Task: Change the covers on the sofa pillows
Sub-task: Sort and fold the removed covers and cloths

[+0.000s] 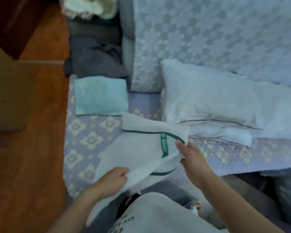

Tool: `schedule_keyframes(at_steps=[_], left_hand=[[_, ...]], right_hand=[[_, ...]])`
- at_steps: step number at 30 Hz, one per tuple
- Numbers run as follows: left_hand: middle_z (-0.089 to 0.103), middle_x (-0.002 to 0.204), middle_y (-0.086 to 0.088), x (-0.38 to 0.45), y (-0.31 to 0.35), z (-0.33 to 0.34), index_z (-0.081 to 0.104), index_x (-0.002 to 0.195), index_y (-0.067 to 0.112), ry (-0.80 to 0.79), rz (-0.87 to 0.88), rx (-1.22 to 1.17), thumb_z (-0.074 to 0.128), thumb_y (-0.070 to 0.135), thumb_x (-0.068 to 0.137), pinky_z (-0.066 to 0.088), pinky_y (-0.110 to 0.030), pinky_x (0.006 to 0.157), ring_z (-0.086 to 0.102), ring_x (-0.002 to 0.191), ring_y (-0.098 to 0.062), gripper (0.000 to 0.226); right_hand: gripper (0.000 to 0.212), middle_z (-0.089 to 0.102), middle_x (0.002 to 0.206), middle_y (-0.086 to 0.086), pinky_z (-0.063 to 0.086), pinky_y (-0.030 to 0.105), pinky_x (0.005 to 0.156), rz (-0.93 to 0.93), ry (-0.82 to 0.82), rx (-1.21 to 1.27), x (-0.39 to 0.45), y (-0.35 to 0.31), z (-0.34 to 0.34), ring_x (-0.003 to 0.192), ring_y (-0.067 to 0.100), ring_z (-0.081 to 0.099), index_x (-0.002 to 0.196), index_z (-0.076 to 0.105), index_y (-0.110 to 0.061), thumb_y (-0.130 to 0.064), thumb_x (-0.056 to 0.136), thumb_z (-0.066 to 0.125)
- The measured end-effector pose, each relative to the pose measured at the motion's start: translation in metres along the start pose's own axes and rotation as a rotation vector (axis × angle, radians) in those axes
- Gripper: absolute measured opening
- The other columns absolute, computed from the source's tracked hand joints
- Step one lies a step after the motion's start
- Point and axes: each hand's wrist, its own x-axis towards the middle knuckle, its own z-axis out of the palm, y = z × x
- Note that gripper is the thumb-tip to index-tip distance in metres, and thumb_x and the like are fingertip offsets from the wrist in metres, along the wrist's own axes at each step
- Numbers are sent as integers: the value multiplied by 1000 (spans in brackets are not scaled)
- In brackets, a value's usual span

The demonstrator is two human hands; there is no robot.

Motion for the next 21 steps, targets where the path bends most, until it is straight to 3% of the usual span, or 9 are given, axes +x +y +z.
schedule_keyframes(at_steps=[2,4,6,10,13,14,17,19,21], left_hand=[[38,69,4,-3,62,14,43,71,26,-123,101,2,50,22,85,29,-33,66,38,65,-15,16],[52,77,11,-2,135,42,57,85,24,-200,191,-20,61,29,93,43,-23,74,50,72,-7,11],[66,95,15,0,196,69,68,101,21,-261,274,-10,71,42,91,46,-16,89,60,85,0,24],[54,68,15,-13,316,176,69,93,22,-277,539,441,65,46,95,33,-20,56,45,60,-2,25],[57,66,13,-9,375,256,76,85,24,-169,613,177,67,29,96,36,-22,54,48,58,-4,14],[59,67,9,-3,391,282,75,83,22,-66,573,15,68,26,94,37,-25,54,50,61,-7,14],[58,73,-2,15,440,348,71,77,20,171,486,-415,68,25,93,36,-31,58,50,73,-19,17],[60,78,-6,23,471,391,72,85,14,121,496,-394,67,23,93,39,-33,65,52,75,-21,13],[68,83,-4,34,498,428,73,95,9,34,497,-207,65,22,95,44,-34,70,59,77,-21,15]], right_hand=[[27,73,115,15,53,45,94,-69,94,134,-23,-24,-55,107,32,69,122,65,-4,-12,101,50],[27,73,115,14,53,46,95,-110,222,330,-47,-39,-125,106,32,70,122,66,-7,-16,101,52],[27,74,113,12,52,48,97,-117,345,495,-63,-44,-180,105,31,70,122,67,-9,-20,101,54],[36,73,115,15,49,59,100,-75,453,716,-108,-34,-313,107,38,68,123,68,-14,-37,96,62],[51,70,120,20,47,56,104,-91,407,749,-151,-27,-401,111,39,66,125,67,-10,-49,95,58],[53,69,120,21,47,54,104,-116,401,774,-166,-23,-431,111,39,67,124,68,-7,-50,94,57],[46,71,117,20,51,48,97,-146,459,841,-201,-3,-515,103,36,70,123,67,-6,-40,94,60],[41,71,115,21,55,47,90,-116,515,885,-212,11,-567,99,36,71,126,64,-5,-30,94,65],[41,70,117,22,56,47,88,-80,574,947,-211,20,-609,103,37,69,128,63,-3,-26,94,67]])
